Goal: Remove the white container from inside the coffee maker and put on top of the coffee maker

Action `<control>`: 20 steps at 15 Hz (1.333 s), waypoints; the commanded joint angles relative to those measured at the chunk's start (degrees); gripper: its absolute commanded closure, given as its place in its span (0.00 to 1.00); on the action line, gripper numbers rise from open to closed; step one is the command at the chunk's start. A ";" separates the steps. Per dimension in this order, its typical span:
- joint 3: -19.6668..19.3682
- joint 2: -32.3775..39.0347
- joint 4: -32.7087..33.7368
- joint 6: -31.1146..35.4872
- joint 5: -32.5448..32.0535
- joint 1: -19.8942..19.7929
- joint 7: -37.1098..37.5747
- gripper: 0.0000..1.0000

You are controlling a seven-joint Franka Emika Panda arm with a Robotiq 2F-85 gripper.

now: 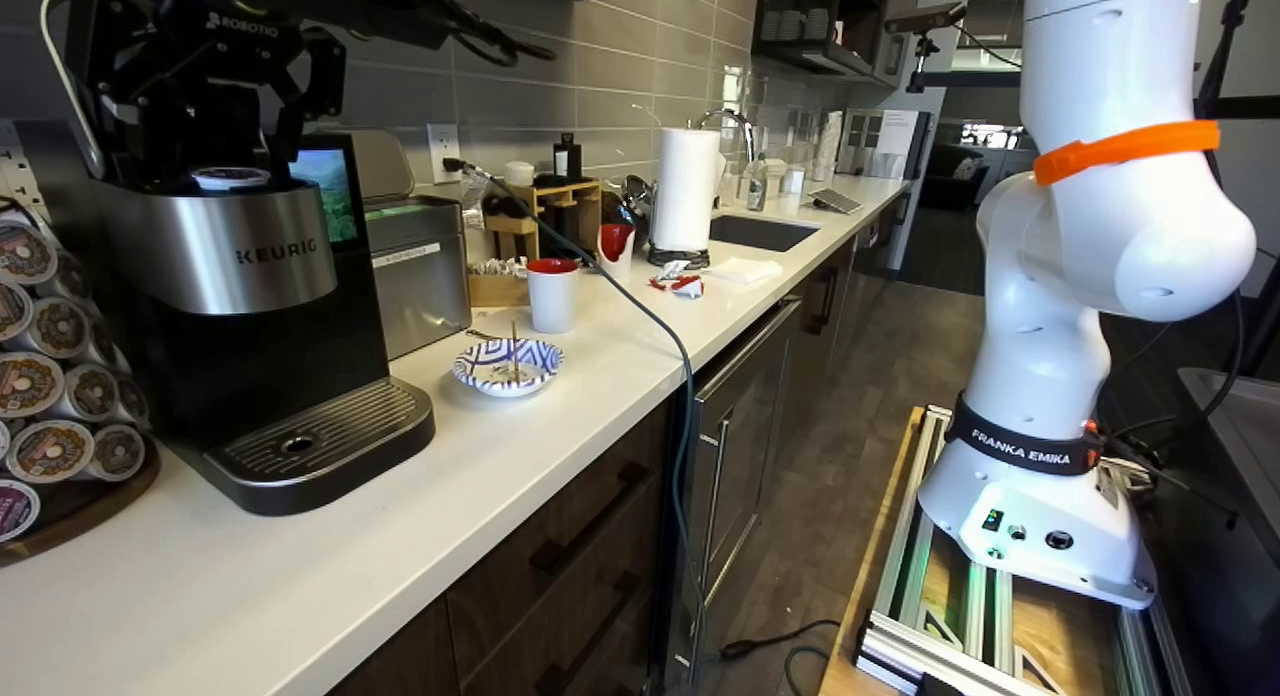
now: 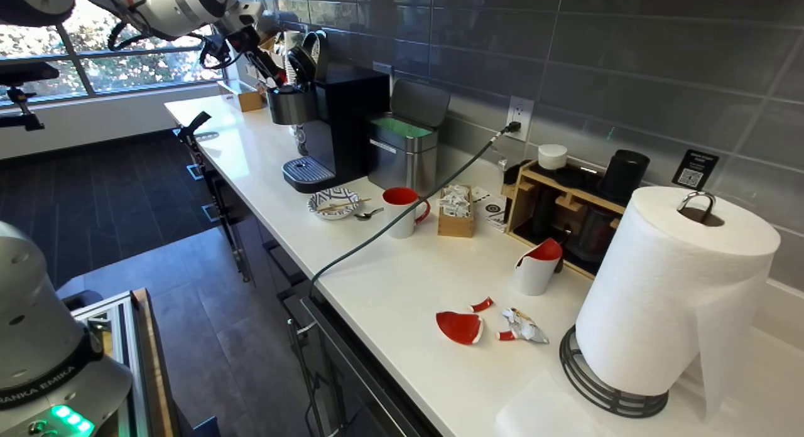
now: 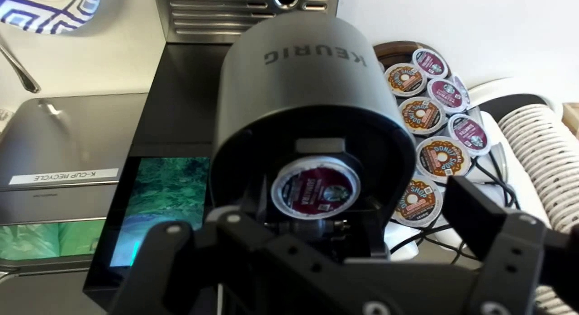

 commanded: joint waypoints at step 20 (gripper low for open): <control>-4.25 4.68 5.19 -0.42 -1.48 2.14 1.99 0.71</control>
